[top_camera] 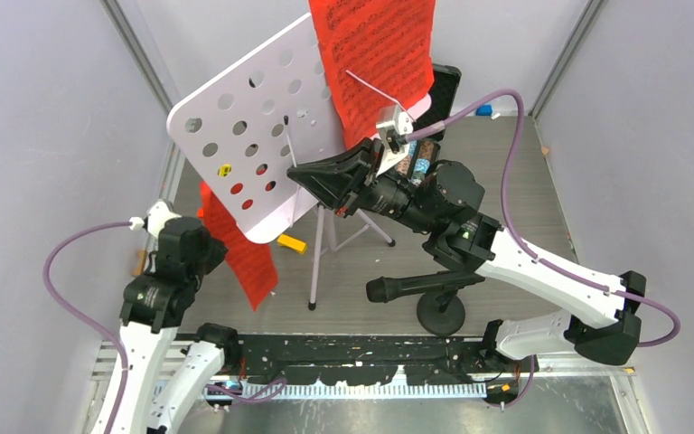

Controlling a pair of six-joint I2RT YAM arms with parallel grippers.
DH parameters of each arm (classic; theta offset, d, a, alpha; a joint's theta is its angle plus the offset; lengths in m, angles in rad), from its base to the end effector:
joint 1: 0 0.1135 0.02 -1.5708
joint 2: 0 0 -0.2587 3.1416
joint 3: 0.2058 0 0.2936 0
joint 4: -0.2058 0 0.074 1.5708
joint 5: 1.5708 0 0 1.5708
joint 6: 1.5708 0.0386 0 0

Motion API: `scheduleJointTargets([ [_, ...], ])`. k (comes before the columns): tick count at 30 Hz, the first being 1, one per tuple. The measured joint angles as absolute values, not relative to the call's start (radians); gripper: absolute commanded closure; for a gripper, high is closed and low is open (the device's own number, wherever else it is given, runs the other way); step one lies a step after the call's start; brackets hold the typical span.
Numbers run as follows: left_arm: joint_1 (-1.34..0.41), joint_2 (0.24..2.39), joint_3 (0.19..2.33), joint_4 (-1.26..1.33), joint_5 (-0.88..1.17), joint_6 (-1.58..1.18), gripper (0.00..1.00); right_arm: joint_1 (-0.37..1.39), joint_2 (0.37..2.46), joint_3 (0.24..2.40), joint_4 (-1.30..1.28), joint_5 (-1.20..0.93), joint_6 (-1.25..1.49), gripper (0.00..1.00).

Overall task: Pack up the instrument practice props
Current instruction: Place the sheet music at the center of the board.

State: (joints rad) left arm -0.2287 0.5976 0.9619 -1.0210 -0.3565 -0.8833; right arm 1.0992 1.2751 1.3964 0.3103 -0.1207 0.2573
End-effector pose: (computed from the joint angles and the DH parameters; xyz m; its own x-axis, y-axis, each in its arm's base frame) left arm 0.1400 -0.0187 0.3503 -0.3335 -0.6660 -0.6673 -0.4955 0.7260 -0.4769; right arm 0.1434 0.2913 0.5023 -0.0539 0.4504 -0.8912 -0.9517 0.2471 0.1824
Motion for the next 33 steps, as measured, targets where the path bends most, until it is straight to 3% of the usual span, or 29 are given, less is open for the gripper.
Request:
scheduleJointTargets([
  [9, -0.209, 0.693, 0.785, -0.897, -0.401, -0.952, 1.00, 1.098, 1.260, 1.384, 0.304, -0.114, 0.255, 1.00],
  [18, -0.181, 0.571, 0.554, -0.868, -0.469, -1.127, 0.98, 1.098, 1.248, 1.370, 0.305, -0.110, 0.255, 1.00],
  [20, -0.181, 0.552, 0.495, -0.864, -0.482, -1.176, 0.89, 1.098, 1.248, 1.370, 0.306, -0.110, 0.256, 1.00],
  [26, -0.181, 0.545, 0.463, -0.859, -0.526, -1.233, 0.29, 1.098, 1.248, 1.370, 0.305, -0.110, 0.256, 1.00],
  [28, -0.181, 0.555, 0.473, -0.859, -0.538, -1.241, 0.16, 1.098, 1.248, 1.370, 0.305, -0.110, 0.256, 1.00],
  [33, -0.181, 0.569, 0.527, -0.886, -0.556, -1.246, 0.05, 1.098, 1.248, 1.370, 0.305, -0.110, 0.256, 1.00],
])
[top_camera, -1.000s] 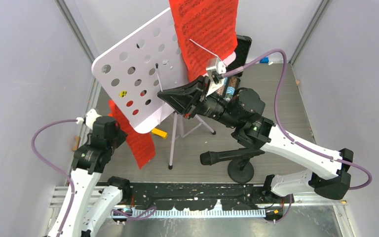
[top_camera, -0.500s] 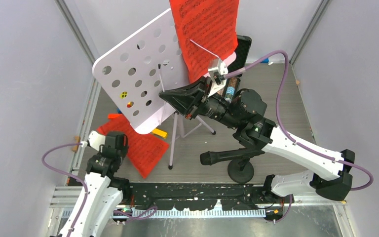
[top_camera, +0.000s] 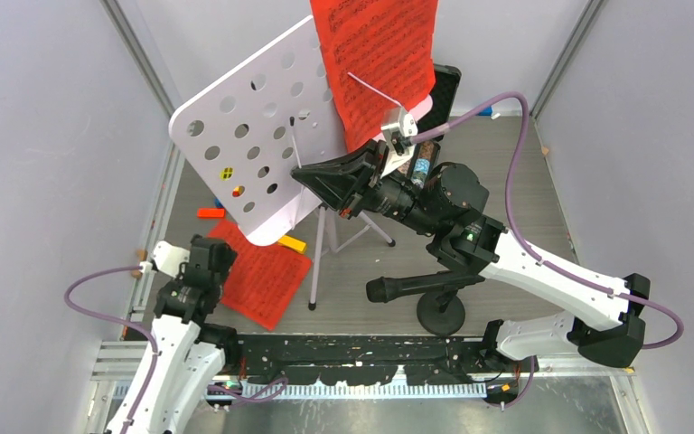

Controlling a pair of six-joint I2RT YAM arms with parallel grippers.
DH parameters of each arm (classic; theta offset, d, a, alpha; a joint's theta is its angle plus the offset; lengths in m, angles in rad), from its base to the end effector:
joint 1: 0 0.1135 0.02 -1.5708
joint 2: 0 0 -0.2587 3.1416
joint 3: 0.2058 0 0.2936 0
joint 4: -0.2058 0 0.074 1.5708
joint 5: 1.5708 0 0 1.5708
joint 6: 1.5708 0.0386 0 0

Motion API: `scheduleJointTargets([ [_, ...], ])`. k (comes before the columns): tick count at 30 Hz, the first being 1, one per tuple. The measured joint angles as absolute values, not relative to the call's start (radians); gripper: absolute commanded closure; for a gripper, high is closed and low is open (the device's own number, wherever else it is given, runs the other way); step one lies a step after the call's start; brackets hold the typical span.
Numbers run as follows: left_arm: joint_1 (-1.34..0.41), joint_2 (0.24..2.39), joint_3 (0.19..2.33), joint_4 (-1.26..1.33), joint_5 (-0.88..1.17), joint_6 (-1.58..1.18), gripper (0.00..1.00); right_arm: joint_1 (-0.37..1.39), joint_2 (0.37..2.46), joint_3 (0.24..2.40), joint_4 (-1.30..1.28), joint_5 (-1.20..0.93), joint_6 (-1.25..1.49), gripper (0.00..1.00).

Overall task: Pack up the instrument practice props
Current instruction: Place the sheet music at the center of the board, then adjust the music stand at the center of the board.

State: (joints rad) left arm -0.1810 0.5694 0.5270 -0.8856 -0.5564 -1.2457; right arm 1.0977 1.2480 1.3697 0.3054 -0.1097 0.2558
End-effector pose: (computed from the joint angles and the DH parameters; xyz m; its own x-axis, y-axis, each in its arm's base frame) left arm 0.1569 -0.0080 0.2153 -0.1012 -0.7995 -0.5921 -0.7967 0.4215 -0.4330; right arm 0.1412 0.2852 0.4998 -0.0528 0.4489 -0.8920 -0.9477 0.2591 0.1864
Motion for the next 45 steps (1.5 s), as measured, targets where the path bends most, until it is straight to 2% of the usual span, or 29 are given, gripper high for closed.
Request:
scheduleJointTargets([
  [5, -0.181, 0.511, 0.654, -0.955, -0.575, -1.228, 0.05, 1.098, 1.251, 1.372, 0.305, -0.110, 0.256, 0.99],
  [6, -0.181, 0.492, 0.683, -0.965, -0.580, -1.217, 0.05, 1.098, 1.252, 1.375, 0.303, -0.112, 0.255, 0.96],
  [7, -0.181, 0.474, 0.709, -0.972, -0.583, -1.202, 0.05, 1.098, 1.254, 1.379, 0.298, -0.114, 0.255, 0.92],
  [9, -0.181, 0.423, 0.772, -0.985, -0.591, -1.166, 0.05, 1.098, 1.258, 1.387, 0.290, -0.118, 0.253, 0.75],
  [10, -0.181, 0.402, 0.801, -0.986, -0.595, -1.143, 0.05, 1.098, 1.259, 1.389, 0.288, -0.120, 0.250, 0.63],
  [12, -0.181, 0.377, 0.847, -0.988, -0.598, -1.105, 0.04, 1.098, 1.260, 1.391, 0.263, -0.125, 0.245, 0.49],
  [15, -0.181, 0.369, 0.902, -0.988, -0.590, -1.037, 0.04, 1.097, 1.278, 1.391, 0.223, -0.131, 0.234, 0.39],
  [25, -0.181, 0.318, 0.978, -0.929, -0.432, -0.850, 0.03, 1.098, 1.271, 1.390, 0.146, -0.136, 0.206, 0.35],
  [33, -0.181, 0.289, 1.121, -0.925, -0.338, -0.772, 0.06, 1.097, 1.139, 1.339, 0.084, -0.100, 0.181, 0.35],
  [40, -0.181, 0.286, 1.403, -0.903, -0.313, -0.710, 0.11, 1.097, 1.077, 1.325, 0.069, -0.071, 0.175, 0.47],
  [45, -0.180, 0.288, 1.489, -0.737, -0.166, -0.662, 0.18, 1.097, 1.092, 1.316, 0.042, -0.087, 0.187, 0.52],
])
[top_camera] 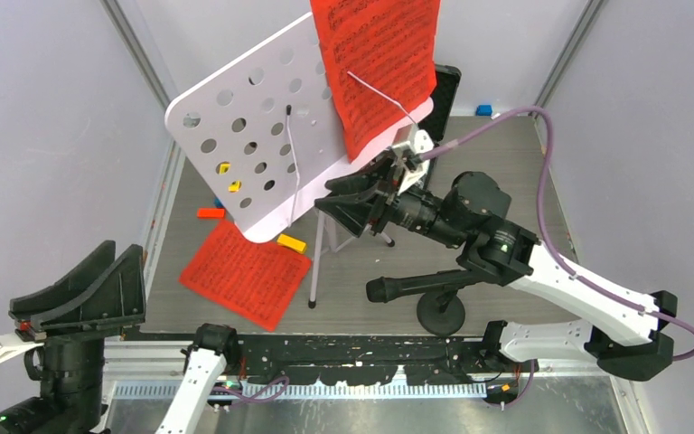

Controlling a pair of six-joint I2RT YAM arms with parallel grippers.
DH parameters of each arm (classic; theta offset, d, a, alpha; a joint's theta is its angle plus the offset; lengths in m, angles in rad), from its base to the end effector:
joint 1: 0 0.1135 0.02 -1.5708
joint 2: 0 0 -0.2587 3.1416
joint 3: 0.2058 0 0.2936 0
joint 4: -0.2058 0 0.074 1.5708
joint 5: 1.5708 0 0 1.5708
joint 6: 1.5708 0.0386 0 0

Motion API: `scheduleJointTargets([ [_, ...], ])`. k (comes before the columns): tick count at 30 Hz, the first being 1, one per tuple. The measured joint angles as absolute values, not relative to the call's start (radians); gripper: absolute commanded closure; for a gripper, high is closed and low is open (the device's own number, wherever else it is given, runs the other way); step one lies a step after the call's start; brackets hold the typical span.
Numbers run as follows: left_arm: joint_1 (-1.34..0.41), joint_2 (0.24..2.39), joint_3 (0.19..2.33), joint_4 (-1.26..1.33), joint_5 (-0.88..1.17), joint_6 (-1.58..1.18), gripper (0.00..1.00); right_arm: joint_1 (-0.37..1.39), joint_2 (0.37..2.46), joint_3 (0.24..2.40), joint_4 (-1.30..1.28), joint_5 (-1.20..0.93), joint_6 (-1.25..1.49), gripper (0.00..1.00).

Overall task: Pack up the instrument practice props
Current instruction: Adjust the music stand at the center of the board.

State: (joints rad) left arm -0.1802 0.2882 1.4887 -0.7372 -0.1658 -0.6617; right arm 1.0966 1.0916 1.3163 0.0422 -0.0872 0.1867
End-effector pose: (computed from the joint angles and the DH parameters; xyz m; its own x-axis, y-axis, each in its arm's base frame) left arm -0.0773 0.0205 0.5268 0.3275 -0.6757 -0.6605 0.2950 0.7372 -0.6079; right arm 0.1230 0.2471 0.4952 -0.0533 0.3011 -0.9521 -0.9309 0.3300 0.1565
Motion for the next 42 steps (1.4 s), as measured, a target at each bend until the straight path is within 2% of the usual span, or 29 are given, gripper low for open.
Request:
scheduleJointTargets([
  [6, -0.180, 0.385, 1.542, -0.592, 0.062, -0.646, 0.19, 1.097, 1.221, 1.372, 0.046, -0.137, 0.199, 0.53],
  [11, -0.180, 0.451, 1.534, -0.552, 0.166, -0.649, 0.19, 1.096, 1.344, 1.440, 0.094, -0.147, 0.221, 0.53],
  [17, -0.180, 0.469, 1.547, -0.541, 0.271, -0.651, 0.21, 1.098, 1.397, 1.457, 0.158, -0.139, 0.246, 0.53],
  [24, -0.168, 0.533, 1.620, -0.459, 0.436, -0.677, 0.23, 1.098, 1.401, 1.456, 0.172, -0.131, 0.261, 0.52],
  [31, -0.039, 0.627, 1.642, -0.356, 0.591, -0.770, 0.24, 1.098, 1.362, 1.436, 0.156, -0.129, 0.260, 0.50],
  [42, 0.023, 0.693, 1.720, -0.281, 0.634, -0.820, 0.28, 1.097, 1.261, 1.416, 0.142, -0.132, 0.256, 0.48],
])
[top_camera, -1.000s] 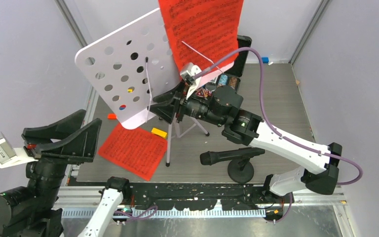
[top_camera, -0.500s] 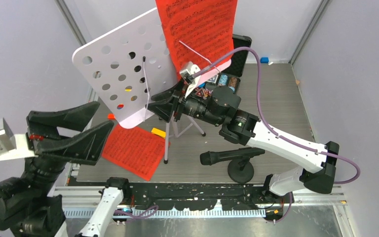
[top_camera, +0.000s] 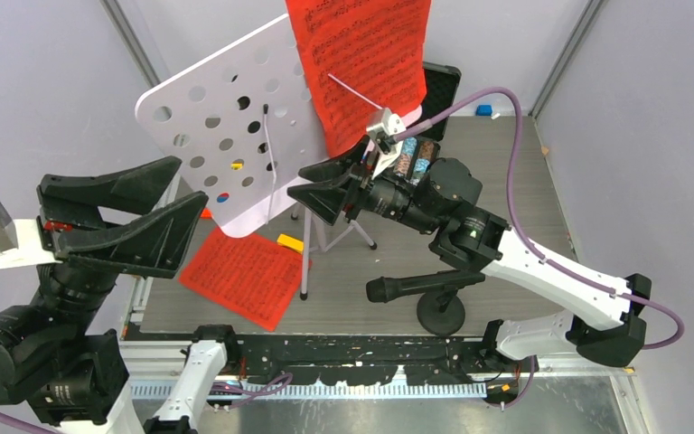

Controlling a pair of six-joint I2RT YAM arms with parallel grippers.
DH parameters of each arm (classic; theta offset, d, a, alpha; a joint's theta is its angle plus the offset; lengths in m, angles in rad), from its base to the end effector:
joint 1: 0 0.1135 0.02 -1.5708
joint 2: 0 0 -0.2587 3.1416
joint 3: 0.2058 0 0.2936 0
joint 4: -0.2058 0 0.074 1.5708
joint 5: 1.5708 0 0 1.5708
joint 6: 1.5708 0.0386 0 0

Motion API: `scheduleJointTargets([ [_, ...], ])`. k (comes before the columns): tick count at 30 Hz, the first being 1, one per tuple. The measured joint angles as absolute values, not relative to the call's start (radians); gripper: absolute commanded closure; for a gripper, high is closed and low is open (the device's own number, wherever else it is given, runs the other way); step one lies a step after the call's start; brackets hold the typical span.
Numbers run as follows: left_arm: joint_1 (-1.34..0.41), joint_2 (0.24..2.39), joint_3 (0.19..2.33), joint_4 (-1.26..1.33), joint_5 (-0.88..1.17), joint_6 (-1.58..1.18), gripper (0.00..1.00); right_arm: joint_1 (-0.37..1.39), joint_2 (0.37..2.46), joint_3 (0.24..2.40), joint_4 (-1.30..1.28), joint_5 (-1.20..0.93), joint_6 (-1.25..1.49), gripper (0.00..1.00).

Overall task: Pack up the instrument practice props
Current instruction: Adjust the music stand at the center of the board.

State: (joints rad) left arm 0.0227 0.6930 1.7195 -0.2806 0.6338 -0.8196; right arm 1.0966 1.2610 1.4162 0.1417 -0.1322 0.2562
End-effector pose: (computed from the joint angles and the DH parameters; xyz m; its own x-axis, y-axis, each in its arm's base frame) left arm -0.0038 -0.0230 0.6270 0.1586 -0.5855 -0.7950 0.7802 0.5678 -0.2625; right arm 0.1430 0.2898 0.4964 -0.1088 0.3381 -0.9348 -0.9426 0.2634 0.2050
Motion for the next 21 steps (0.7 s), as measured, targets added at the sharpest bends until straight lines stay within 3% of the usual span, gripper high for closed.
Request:
scheduleJointTargets([
  [13, 0.033, 0.786, 1.740, -0.278, 0.586, -0.835, 0.28, 1.097, 1.182, 1.374, 0.096, -0.084, 0.224, 0.45],
  [21, -0.078, 0.936, 1.951, -0.372, 0.514, -0.779, 0.28, 1.097, 1.102, 1.358, 0.068, -0.036, 0.181, 0.44],
])
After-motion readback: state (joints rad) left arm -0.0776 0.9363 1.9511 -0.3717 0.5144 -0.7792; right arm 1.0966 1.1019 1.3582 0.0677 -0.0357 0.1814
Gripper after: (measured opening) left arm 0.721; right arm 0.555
